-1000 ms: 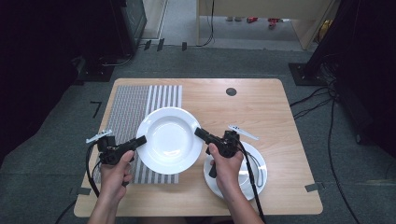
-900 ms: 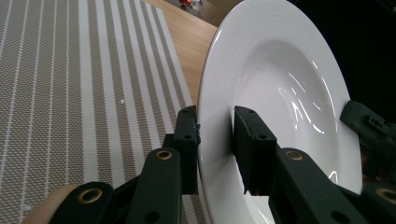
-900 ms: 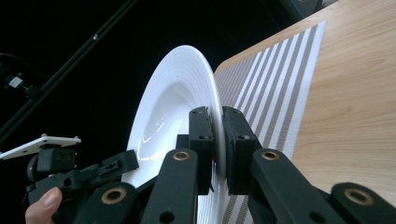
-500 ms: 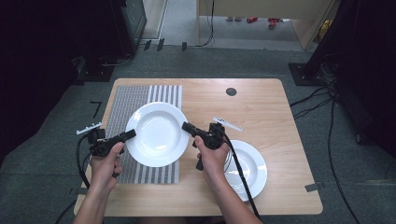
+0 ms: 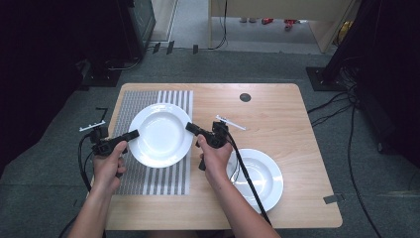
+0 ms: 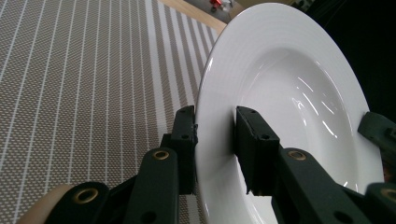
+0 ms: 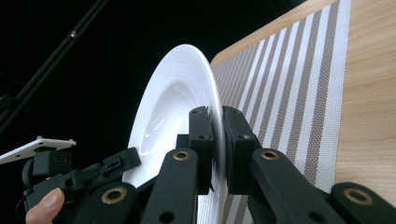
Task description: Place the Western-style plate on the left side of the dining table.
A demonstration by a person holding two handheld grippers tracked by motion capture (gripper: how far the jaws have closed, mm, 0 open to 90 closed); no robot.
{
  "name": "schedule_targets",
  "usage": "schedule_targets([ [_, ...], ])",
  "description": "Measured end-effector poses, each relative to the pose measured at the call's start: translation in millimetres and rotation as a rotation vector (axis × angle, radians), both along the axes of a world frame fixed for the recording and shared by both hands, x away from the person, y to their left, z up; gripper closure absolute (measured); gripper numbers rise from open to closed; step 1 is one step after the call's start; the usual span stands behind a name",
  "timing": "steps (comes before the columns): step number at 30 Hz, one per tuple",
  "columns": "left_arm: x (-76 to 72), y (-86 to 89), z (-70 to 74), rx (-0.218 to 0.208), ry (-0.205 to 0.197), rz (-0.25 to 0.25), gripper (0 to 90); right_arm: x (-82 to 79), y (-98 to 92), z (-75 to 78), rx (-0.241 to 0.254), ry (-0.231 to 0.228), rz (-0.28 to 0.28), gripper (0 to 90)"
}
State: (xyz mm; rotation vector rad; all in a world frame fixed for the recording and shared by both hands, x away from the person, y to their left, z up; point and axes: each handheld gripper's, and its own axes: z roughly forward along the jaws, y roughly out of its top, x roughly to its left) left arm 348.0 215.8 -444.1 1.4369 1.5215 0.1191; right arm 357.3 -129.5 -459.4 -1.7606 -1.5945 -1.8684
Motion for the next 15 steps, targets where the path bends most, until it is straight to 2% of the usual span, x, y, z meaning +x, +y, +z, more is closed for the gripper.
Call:
schedule_targets([
  [9, 24.7, 14.9, -8.3, 0.029, 0.046, 0.004, 70.6, 23.4, 15.9, -14.3, -0.01, 0.047, -0.011, 84.1],
  [15, 37.3, 27.1, -17.4, 0.024, 0.086, 0.02, 70.3, 35.2, 29.8, -22.6, -0.013, 0.085, -0.012, 84.0],
])
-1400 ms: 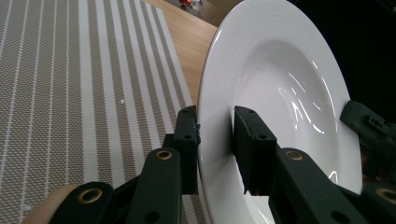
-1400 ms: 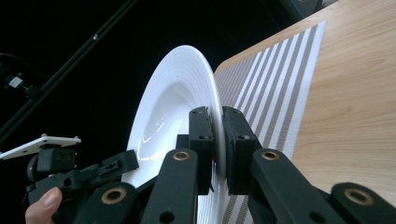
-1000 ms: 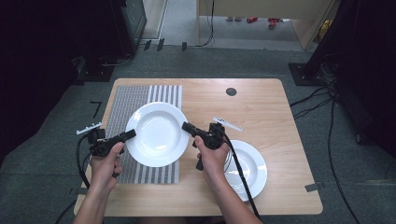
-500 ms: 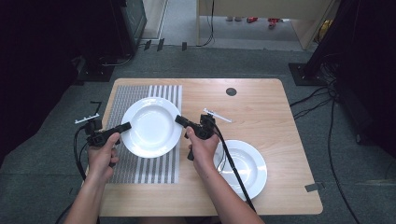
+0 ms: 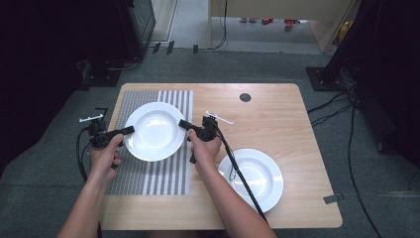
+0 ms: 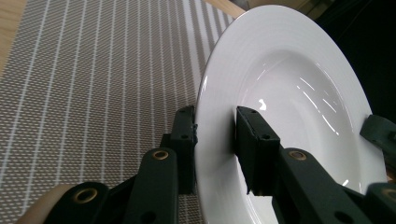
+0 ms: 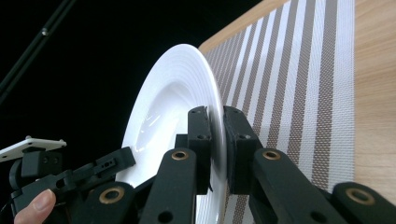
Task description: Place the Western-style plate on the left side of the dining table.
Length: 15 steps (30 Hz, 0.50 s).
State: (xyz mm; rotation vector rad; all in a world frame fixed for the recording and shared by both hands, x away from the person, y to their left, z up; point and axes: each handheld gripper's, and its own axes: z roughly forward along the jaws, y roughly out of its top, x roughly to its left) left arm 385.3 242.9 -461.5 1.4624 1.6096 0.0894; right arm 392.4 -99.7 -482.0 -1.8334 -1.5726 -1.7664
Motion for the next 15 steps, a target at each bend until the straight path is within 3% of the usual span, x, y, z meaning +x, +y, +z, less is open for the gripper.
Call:
schedule_targets([
  [9, 20.7, 11.6, -11.0, 0.018, 0.044, 0.039, 70.5, 22.5, 18.2, -23.8, 0.039, 0.099, -0.023, 83.9],
  [15, 29.5, 14.3, -20.9, 0.022, 0.07, 0.041, 70.0, 29.7, 22.8, -30.7, 0.025, 0.113, -0.03, 83.8],
])
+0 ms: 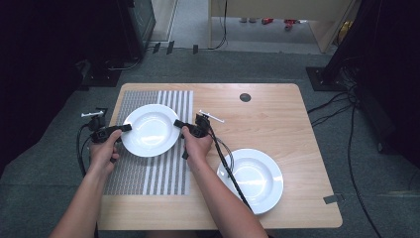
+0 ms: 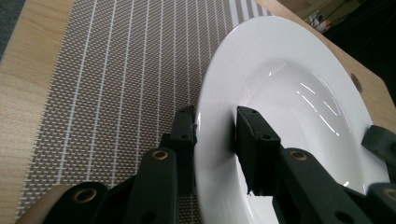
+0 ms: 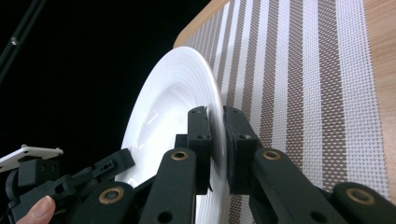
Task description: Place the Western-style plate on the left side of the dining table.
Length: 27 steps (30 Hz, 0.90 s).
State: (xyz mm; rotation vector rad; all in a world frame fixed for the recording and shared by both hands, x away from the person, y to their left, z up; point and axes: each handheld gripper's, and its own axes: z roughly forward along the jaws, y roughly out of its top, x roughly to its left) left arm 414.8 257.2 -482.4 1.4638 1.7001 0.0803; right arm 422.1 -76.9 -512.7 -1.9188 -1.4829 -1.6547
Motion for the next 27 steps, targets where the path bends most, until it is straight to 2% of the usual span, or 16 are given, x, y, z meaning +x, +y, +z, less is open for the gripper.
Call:
schedule_targets([
  [9, 4.8, -2.0, -5.9, 0.004, 0.013, 0.007, 70.3, 8.5, -1.1, -5.9, 0.008, 0.026, -0.001, 83.8],
  [13, 7.0, -3.6, -8.6, 0.01, 0.023, 0.011, 70.4, 10.8, -1.7, -11.1, 0.005, 0.052, -0.006, 83.3],
  [16, 7.5, -4.8, -9.6, 0.023, 0.024, 0.012, 70.3, 11.4, -1.5, -12.8, 0.003, 0.056, -0.006, 83.1],
  [27, 9.6, -6.0, -13.7, 0.032, 0.031, 0.019, 69.7, 13.4, -1.6, -17.9, 0.003, 0.066, -0.004, 83.2],
])
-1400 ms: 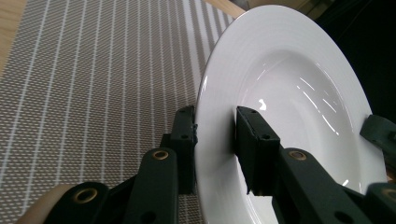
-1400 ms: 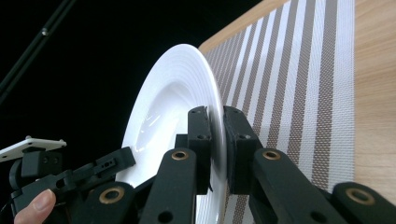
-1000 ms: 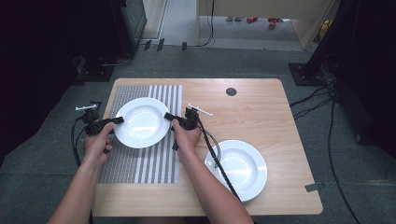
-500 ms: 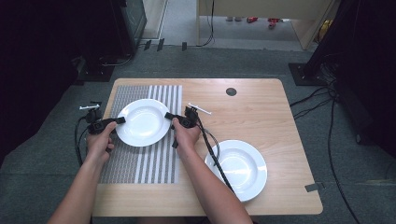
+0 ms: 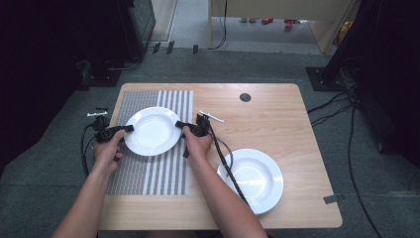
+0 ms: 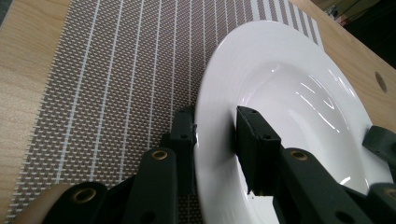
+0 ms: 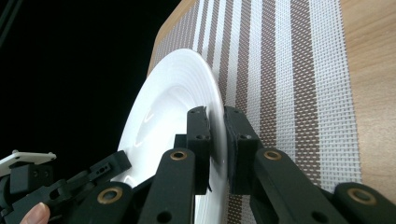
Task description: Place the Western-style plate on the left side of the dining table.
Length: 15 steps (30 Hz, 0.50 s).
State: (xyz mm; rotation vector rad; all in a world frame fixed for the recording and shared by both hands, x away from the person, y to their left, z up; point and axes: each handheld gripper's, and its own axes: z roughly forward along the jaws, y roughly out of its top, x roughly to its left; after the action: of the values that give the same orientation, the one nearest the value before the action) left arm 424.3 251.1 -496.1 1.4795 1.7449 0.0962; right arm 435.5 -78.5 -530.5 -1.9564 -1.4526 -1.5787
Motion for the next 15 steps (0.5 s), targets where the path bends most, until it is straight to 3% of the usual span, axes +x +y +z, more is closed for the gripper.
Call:
schedule_targets([
  [5, -0.5, -1.1, -0.2, 0.016, -0.012, -0.006, 69.1, 0.3, 0.3, 0.7, -0.017, -0.009, 0.006, 82.4],
  [8, -1.0, -2.1, 0.5, 0.009, -0.021, -0.014, 65.1, -0.5, 3.1, 3.5, -0.068, -0.027, 0.005, 80.0],
  [11, -2.9, -3.1, 3.2, 0.027, -0.032, -0.024, 60.0, -1.6, 4.2, 9.1, -0.082, -0.042, -0.003, 66.1],
  [14, -3.7, -3.9, 5.4, 0.032, -0.039, -0.019, 56.1, -3.2, 2.3, 20.5, -0.163, -0.089, -0.028, 59.7],
  [15, -3.9, -4.4, 6.4, 0.036, -0.044, -0.016, 56.1, -3.2, 2.3, 20.5, -0.163, -0.089, -0.028, 59.7],
])
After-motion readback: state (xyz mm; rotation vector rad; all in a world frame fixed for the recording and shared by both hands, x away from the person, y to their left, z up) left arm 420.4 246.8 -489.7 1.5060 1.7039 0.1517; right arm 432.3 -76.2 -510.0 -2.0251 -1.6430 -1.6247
